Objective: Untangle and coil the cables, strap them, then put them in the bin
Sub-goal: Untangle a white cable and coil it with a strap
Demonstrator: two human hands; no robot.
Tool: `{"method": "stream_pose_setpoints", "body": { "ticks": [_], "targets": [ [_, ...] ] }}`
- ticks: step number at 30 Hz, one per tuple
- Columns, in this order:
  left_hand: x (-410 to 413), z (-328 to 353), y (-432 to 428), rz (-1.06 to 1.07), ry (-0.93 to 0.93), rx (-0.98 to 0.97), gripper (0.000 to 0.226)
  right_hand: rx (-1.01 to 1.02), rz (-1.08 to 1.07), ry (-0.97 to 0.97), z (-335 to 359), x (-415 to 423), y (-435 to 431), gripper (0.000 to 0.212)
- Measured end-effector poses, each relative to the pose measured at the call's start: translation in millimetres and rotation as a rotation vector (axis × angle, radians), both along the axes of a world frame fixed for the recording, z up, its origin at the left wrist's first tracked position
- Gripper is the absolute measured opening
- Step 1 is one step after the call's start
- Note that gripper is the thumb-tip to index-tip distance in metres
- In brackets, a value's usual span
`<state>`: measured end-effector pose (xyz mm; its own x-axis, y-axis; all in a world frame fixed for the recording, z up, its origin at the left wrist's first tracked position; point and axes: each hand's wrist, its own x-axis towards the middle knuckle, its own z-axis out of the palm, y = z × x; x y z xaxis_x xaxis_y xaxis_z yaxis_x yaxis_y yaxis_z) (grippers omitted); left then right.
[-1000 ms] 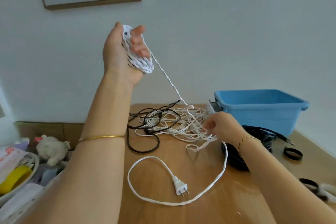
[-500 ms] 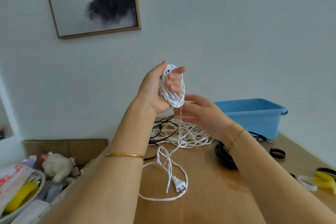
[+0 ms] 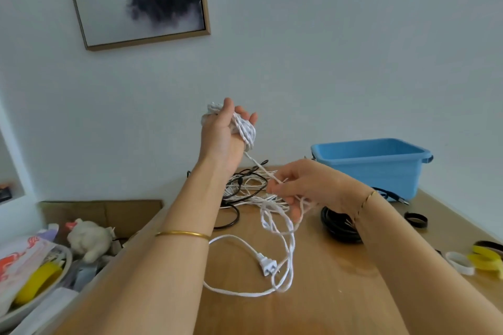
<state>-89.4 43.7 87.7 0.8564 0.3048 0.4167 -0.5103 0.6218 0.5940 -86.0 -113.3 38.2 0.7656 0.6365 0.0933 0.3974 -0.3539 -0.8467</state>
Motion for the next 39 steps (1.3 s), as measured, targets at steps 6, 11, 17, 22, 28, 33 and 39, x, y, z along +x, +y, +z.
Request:
{"method": "stream_pose_setpoints", "body": {
  "ticks": [6,11,17,22,28,33,39],
  "targets": [
    [34.0,-48.3,31.3,0.786,0.048,1.041,0.030,0.002,-0.073,-0.114,7.2,6.7,-5.9,0.018],
    [29.5,-70.5,31.1,0.314,0.218,1.367,0.036,0.414,-0.201,-0.305,10.5,29.8,-0.5,0.017],
    [28.5,-64.4,21.9,-0.169,0.253,1.249,0.045,0.601,-0.270,-0.301,4.3,50.1,5.8,0.008],
    [40.9,-62.7,29.8,-0.688,0.226,0.716,0.048,0.576,-0.294,-0.191,-10.1,68.2,3.0,0.006],
    [54.2,-61.8,50.9,-1.097,0.048,0.041,0.042,0.248,-0.085,0.044,-33.3,75.3,10.1,0.007],
    [50.8,-56.2,47.6,-0.478,-0.025,-0.123,0.042,0.060,0.078,0.068,-41.8,71.1,28.4,0.010],
    [61.0,-59.5,44.8,0.196,0.087,0.028,0.025,-0.047,0.219,0.181,-38.7,64.2,29.4,0.029]
  ]
}}
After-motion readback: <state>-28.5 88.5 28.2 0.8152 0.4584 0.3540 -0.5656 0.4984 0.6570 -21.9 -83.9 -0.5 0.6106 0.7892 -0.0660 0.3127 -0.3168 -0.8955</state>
